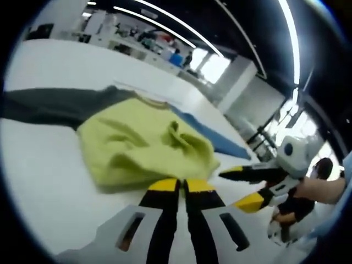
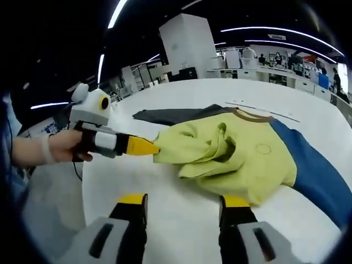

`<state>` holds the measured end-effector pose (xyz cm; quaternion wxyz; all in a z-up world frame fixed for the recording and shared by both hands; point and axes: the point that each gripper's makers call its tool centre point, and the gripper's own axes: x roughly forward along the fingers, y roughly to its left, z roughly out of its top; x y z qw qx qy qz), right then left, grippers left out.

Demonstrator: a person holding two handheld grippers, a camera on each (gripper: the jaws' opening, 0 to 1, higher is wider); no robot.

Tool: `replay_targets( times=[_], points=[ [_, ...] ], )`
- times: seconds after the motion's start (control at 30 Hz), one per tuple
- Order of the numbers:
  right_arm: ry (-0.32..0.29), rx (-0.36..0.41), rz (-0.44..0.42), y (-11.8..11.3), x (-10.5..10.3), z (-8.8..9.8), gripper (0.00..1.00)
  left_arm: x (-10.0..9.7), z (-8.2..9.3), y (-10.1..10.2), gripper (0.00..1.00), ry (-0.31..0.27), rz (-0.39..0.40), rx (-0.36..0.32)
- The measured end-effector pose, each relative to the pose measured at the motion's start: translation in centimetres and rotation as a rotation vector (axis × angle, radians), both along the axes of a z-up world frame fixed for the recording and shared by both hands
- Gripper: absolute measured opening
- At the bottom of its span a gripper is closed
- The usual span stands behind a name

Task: Fold the garment on the visible template until the final outline fits inside the template.

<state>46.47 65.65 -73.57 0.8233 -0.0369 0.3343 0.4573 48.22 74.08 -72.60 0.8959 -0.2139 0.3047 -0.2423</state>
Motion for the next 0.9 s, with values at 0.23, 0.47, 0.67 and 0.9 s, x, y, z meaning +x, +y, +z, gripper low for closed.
replay_targets(
  times=[0.23,0.47,0.67,0.9],
  points=[
    [0.022,0.029,-0.031,1.1,0.6,0.2,0.42,-0.4,0.1,1.2,0.01,-0.003,0.013,0.013],
    [0.056,0.046,-0.056,1.8,1.5,-0.9,0.34,-0.5,0.1,1.9,0.01,-0.001,0.029,0.015],
    [0.085,0.089,-0.091,2.8,1.8,-0.8,0.30,-0.7,-0.1,2.2,0.01,0.003,0.031,0.019],
    [0.149,0.157,-0.191,2.6,2.6,-0.6,0.19,-1.2,-0.3,2.1,0.01,0.012,0.026,0.021]
  ],
)
